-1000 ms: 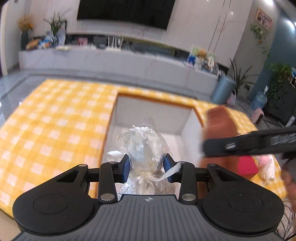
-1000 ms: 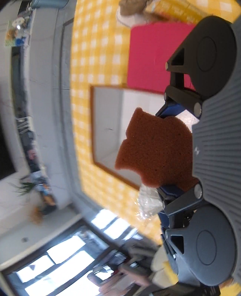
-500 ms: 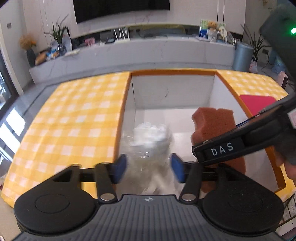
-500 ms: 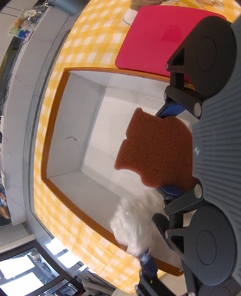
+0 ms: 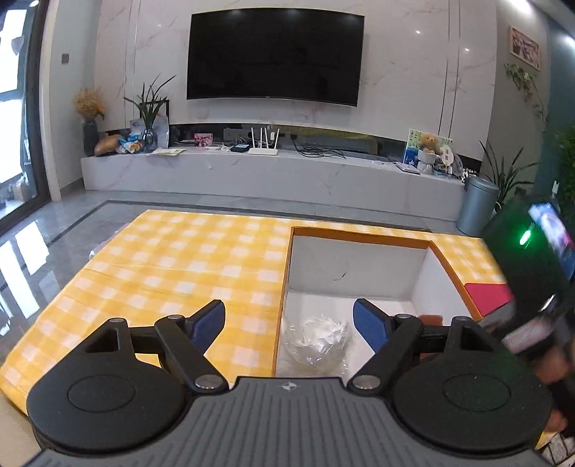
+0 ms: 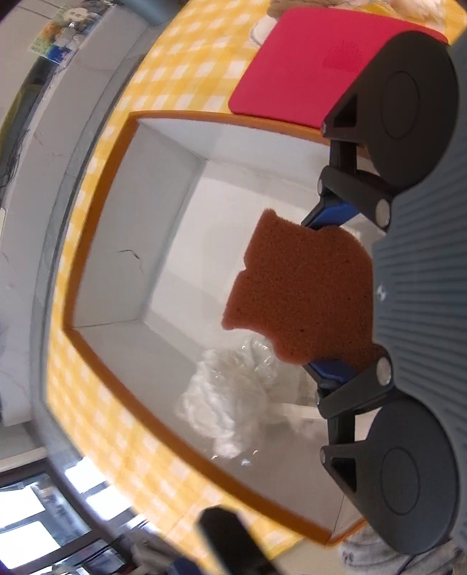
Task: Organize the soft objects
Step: 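Carry the bag and sponge over the open box and release both, then move both tools back to the remaining soft items on the table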
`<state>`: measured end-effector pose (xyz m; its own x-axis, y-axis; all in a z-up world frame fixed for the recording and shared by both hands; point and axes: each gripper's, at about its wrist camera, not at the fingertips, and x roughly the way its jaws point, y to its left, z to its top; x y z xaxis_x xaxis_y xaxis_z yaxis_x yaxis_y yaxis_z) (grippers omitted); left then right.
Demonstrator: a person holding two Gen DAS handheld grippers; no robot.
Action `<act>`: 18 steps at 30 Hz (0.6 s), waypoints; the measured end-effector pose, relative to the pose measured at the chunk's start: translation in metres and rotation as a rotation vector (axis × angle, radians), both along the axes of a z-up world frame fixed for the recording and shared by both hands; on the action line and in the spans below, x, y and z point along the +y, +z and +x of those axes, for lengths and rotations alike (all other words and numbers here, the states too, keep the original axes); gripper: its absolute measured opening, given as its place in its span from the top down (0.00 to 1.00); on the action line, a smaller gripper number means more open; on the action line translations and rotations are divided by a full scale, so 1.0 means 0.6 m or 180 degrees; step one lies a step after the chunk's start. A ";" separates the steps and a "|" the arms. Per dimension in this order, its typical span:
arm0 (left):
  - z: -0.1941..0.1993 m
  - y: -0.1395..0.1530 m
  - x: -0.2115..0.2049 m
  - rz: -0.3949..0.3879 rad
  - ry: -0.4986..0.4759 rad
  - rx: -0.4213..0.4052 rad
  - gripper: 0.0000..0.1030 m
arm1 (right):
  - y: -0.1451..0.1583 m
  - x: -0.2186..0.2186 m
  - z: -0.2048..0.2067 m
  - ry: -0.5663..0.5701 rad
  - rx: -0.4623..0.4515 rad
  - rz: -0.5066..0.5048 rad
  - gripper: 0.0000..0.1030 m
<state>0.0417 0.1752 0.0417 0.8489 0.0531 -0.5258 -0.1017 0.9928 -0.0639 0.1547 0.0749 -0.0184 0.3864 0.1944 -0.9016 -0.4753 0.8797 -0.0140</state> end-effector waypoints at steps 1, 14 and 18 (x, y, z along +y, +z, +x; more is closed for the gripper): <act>0.008 -0.003 0.002 -0.0027 0.0008 0.0030 0.08 | -0.005 0.010 -0.002 0.0022 -0.0060 -0.0115 0.31; -0.002 0.000 0.020 -0.0041 0.0197 0.0002 0.08 | 0.002 0.031 -0.017 0.0213 -0.0091 -0.0082 0.10; -0.014 0.017 0.024 -0.0024 0.0254 -0.0095 0.08 | 0.032 0.013 -0.028 0.0221 -0.0163 0.0175 0.07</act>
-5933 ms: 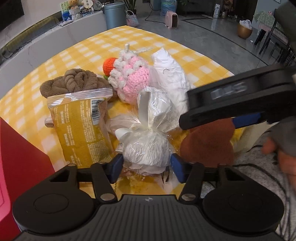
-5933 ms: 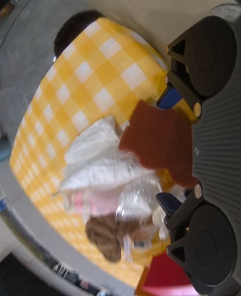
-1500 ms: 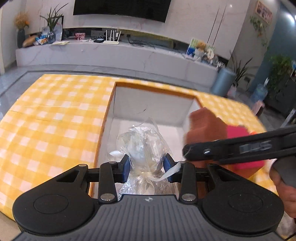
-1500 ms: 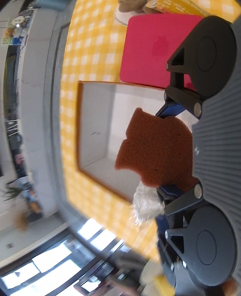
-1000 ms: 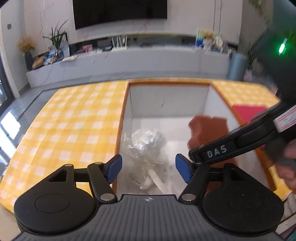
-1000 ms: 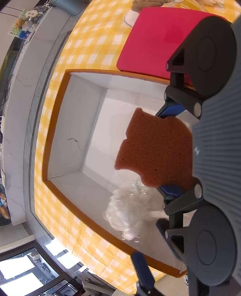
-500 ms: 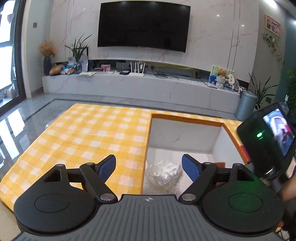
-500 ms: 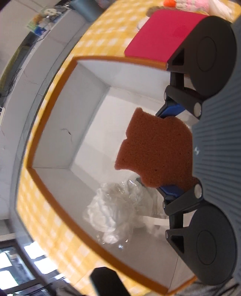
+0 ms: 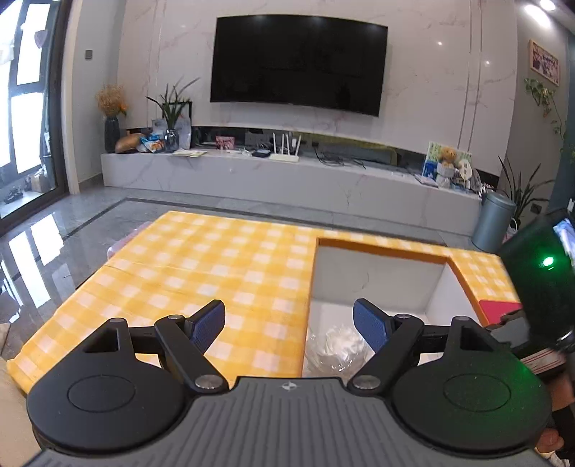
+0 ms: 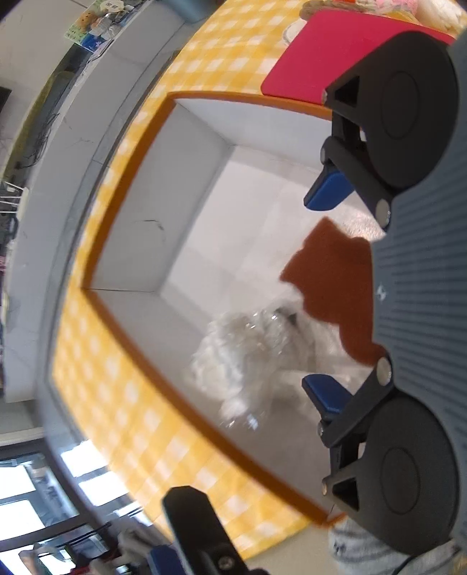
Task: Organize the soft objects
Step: 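Move both tools back to the remaining soft items on the table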
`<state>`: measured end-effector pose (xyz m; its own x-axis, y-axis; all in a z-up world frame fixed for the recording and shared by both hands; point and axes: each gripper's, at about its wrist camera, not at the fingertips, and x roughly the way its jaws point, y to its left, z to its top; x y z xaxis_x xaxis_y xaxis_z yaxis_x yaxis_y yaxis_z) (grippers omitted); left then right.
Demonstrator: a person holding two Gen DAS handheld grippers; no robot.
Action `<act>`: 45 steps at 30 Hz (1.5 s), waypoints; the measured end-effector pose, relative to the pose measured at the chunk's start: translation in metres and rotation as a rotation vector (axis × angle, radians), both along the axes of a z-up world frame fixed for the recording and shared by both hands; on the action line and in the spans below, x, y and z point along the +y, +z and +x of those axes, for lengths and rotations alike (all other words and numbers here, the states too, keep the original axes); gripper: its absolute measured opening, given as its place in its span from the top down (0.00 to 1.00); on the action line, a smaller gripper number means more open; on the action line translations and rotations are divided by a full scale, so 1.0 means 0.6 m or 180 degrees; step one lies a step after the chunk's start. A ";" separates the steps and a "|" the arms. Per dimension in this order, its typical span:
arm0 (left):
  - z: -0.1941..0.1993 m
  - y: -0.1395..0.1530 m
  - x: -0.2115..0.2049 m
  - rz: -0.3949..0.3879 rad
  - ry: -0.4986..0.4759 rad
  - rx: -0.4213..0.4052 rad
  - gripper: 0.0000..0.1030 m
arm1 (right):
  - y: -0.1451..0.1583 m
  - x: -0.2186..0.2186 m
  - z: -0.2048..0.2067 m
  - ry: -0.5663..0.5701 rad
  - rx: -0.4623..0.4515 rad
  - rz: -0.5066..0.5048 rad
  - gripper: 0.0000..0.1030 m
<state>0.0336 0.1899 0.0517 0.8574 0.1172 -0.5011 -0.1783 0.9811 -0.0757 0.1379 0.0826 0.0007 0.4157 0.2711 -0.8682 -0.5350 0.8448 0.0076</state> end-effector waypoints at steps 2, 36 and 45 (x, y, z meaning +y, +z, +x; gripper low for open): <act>-0.003 0.007 0.004 -0.0067 0.0060 -0.0026 0.08 | 0.018 -0.011 -0.005 -0.0020 -0.0053 0.0122 0.06; 0.097 0.000 -0.423 -0.0056 -0.1694 0.0524 0.08 | 0.028 -0.629 -0.014 -0.2343 -0.0724 -0.0285 0.03; 0.138 -0.091 -0.557 0.0381 -0.2135 0.0892 0.08 | -0.084 -0.707 0.032 -0.2682 -0.0140 -0.0139 0.03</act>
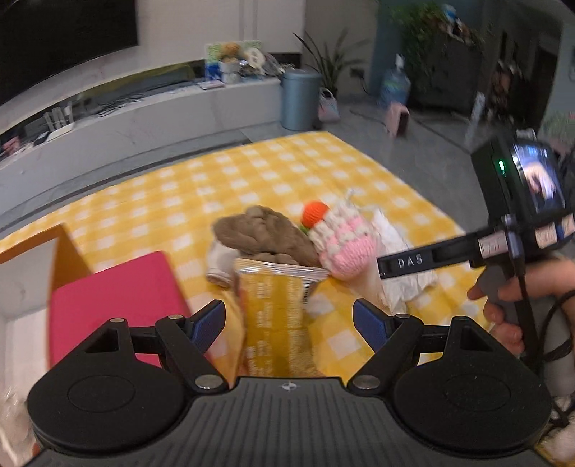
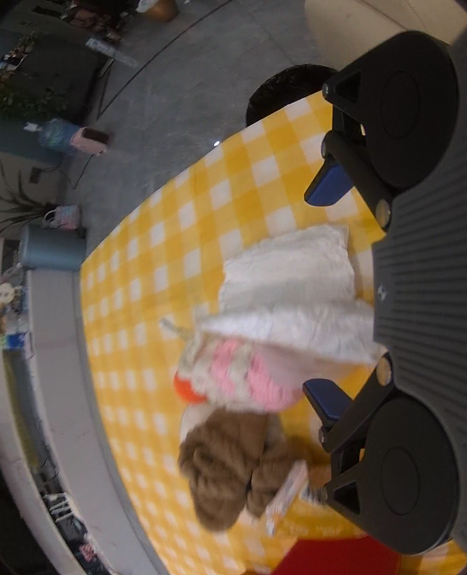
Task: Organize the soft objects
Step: 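Move both tools back to the remaining soft items on the table, then grasp the yellow snack packet with the left tool while the right tool grasps the white cloth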
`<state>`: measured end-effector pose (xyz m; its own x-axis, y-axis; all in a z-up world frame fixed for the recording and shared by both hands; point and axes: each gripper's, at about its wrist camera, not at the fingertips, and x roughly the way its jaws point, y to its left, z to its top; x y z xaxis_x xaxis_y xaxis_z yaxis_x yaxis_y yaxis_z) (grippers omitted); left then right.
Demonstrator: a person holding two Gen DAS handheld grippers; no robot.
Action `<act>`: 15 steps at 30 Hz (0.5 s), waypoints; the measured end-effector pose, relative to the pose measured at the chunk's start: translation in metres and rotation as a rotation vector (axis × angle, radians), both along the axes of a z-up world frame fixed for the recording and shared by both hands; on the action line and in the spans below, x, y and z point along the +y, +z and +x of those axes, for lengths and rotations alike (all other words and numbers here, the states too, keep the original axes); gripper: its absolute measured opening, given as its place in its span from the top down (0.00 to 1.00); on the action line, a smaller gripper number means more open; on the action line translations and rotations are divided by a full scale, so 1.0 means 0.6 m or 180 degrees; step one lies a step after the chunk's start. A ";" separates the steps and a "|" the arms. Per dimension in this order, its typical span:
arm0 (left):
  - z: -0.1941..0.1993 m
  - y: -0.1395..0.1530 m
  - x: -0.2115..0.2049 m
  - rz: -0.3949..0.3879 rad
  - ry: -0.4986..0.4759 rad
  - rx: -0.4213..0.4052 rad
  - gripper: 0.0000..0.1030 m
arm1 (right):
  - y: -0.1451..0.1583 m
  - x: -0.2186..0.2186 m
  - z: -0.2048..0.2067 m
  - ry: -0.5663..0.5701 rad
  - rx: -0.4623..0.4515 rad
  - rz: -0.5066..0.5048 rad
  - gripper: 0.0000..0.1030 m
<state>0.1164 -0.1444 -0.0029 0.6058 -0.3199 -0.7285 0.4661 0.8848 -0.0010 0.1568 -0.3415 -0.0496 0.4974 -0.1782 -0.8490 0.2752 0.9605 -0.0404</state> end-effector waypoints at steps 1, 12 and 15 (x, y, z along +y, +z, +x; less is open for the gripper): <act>0.001 -0.004 -0.006 0.0030 -0.0025 -0.0009 0.08 | -0.004 -0.007 -0.002 -0.0048 0.0032 -0.0001 0.03; 0.049 -0.049 -0.035 0.0151 0.0318 0.0093 0.08 | -0.024 -0.080 -0.024 -0.0597 0.0069 0.0224 0.03; 0.058 -0.061 -0.040 0.0273 0.0332 -0.0017 0.08 | -0.026 -0.079 -0.022 -0.0553 0.0058 0.0290 0.03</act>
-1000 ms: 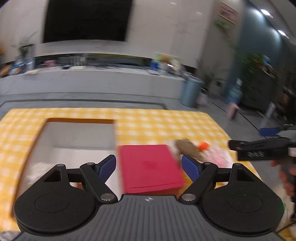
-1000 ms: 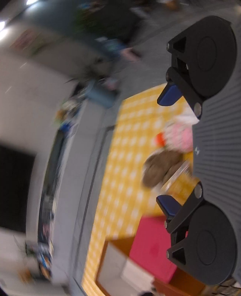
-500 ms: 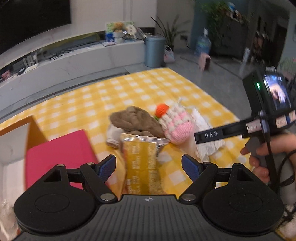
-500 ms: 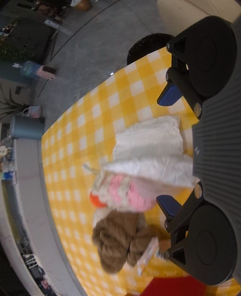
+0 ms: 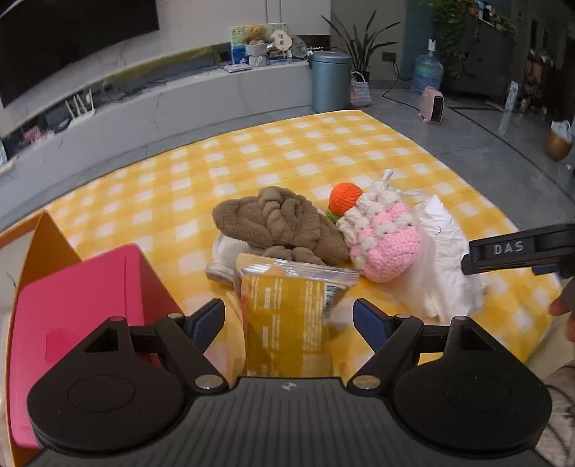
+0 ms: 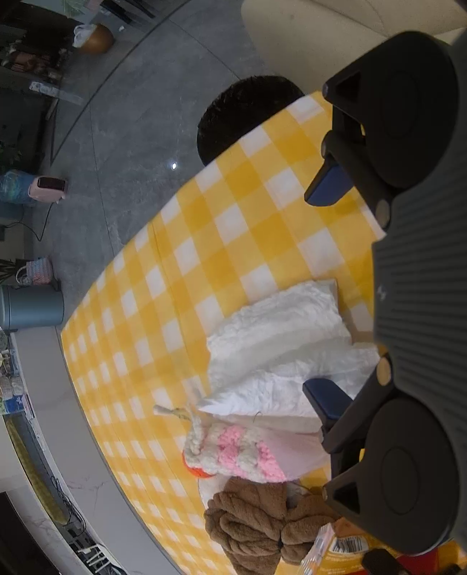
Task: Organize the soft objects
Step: 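Grasp the yellow snack packet with the left tool while the right tool grasps the white cloth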
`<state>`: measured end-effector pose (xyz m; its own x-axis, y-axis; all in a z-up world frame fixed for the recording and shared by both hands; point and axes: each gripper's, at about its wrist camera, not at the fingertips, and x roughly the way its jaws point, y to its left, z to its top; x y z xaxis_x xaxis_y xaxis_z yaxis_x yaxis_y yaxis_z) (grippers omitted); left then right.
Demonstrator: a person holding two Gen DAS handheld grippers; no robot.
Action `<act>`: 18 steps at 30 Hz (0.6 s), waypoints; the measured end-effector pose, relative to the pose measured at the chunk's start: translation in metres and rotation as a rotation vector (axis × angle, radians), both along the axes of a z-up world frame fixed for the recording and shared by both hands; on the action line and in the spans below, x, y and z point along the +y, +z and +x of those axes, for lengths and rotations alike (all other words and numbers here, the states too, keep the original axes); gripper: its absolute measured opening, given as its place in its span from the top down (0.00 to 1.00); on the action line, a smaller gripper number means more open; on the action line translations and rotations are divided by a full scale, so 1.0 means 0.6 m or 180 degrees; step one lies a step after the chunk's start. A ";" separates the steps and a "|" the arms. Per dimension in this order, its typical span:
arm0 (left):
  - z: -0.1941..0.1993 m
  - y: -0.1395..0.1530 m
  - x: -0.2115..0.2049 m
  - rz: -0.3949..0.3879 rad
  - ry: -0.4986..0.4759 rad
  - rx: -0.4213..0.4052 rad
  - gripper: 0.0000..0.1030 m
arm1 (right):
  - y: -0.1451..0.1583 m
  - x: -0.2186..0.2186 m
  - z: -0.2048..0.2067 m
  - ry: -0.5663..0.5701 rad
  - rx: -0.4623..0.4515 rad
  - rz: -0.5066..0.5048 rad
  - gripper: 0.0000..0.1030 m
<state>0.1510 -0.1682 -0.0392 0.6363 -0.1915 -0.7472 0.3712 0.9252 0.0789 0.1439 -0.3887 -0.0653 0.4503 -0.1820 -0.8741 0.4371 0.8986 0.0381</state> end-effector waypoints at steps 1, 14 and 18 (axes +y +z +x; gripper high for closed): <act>0.002 -0.004 -0.005 0.0057 -0.0003 -0.0018 0.08 | 0.000 0.000 0.001 0.0018 -0.0010 0.0018 0.03; 0.030 -0.062 -0.060 0.0631 -0.0032 0.0009 0.04 | -0.017 0.003 0.027 0.0289 -0.0149 0.0427 0.03; 0.046 -0.079 -0.051 0.0534 0.0077 0.0274 0.06 | -0.035 0.015 0.045 0.0331 0.0052 0.0298 0.33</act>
<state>0.1786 -0.1986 -0.0864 0.5716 -0.0451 -0.8193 0.3609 0.9105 0.2017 0.1707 -0.3799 -0.0864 0.4482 -0.0522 -0.8924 0.3429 0.9320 0.1177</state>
